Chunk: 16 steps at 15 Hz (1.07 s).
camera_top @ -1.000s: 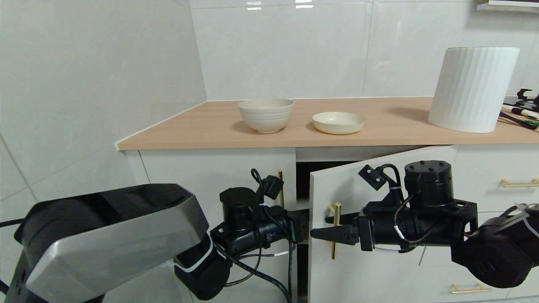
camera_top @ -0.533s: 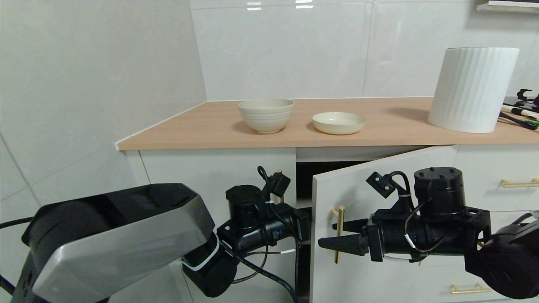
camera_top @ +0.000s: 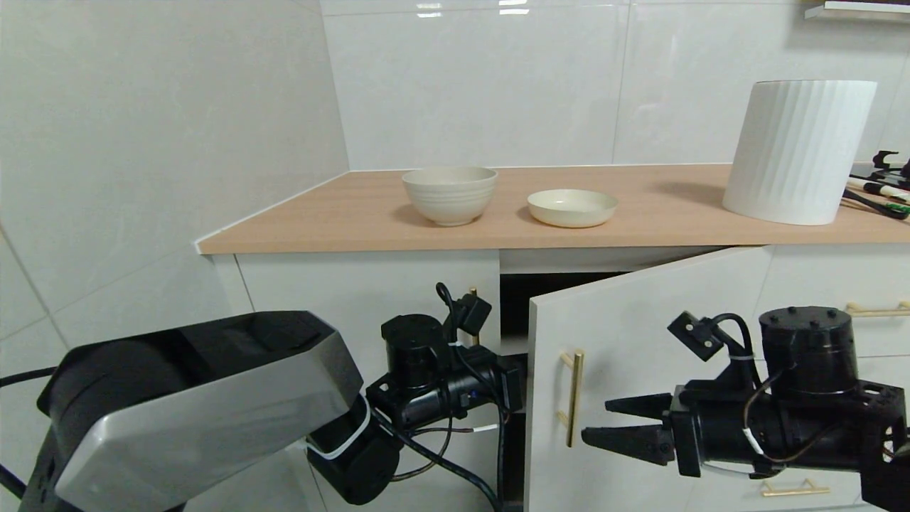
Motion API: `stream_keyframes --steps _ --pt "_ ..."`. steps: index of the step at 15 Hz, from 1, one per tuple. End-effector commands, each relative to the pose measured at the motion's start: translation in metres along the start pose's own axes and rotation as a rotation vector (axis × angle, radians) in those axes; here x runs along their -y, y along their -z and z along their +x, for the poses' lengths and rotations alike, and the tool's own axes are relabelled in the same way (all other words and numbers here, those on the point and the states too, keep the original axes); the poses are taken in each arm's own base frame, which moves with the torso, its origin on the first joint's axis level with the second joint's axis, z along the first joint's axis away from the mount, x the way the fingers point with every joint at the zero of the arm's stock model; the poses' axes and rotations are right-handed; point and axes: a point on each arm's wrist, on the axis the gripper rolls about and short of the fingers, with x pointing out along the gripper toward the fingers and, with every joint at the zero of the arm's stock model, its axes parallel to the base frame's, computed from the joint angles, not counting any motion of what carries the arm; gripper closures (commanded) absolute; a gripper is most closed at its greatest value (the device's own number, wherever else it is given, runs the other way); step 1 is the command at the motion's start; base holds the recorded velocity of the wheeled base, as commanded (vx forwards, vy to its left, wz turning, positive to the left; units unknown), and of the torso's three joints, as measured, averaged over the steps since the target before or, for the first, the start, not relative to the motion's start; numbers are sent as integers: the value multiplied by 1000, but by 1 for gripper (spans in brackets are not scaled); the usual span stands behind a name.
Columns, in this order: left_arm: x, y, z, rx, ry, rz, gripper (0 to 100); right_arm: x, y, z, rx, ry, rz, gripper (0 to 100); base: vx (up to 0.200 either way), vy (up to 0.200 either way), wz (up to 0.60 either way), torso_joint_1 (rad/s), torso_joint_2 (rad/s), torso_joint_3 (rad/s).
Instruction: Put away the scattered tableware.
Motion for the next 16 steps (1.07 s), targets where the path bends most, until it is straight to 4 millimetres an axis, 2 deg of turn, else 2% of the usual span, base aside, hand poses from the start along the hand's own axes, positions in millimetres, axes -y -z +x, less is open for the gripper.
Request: stream_keyframes --steps 1,2,7,11,12,14,16 --pt "3 -2 0 5 6 4 100 -18 15 -23 -6 -33 -7 0 0 0 0 0 0 0" --pt "4 -2 1 3 10 2 100 -20 22 -27 -22 -45 2 0 0 0 0 0 0 0" --pt "6 0 2 -29 2 -17 100 -25 26 -35 -14 -50 -6 0 0 0 0 0 0 0" --pt "4 3 4 -51 -6 -29 100 -27 27 -37 -15 -53 -8 0 -200 0 0 8 0 2" --pt "2 0 10 -51 -6 -29 100 -28 28 -36 -19 -57 -9 0 -200 0 0 -2 12 2" --pt "-1 -5 20 -71 -17 -41 100 -28 30 -38 -19 -57 -12 0 0 0 0 0 0 0" --pt "-1 -5 20 -76 -20 -44 100 -34 27 -44 5 -64 -29 0 0 0 0 0 0 0"
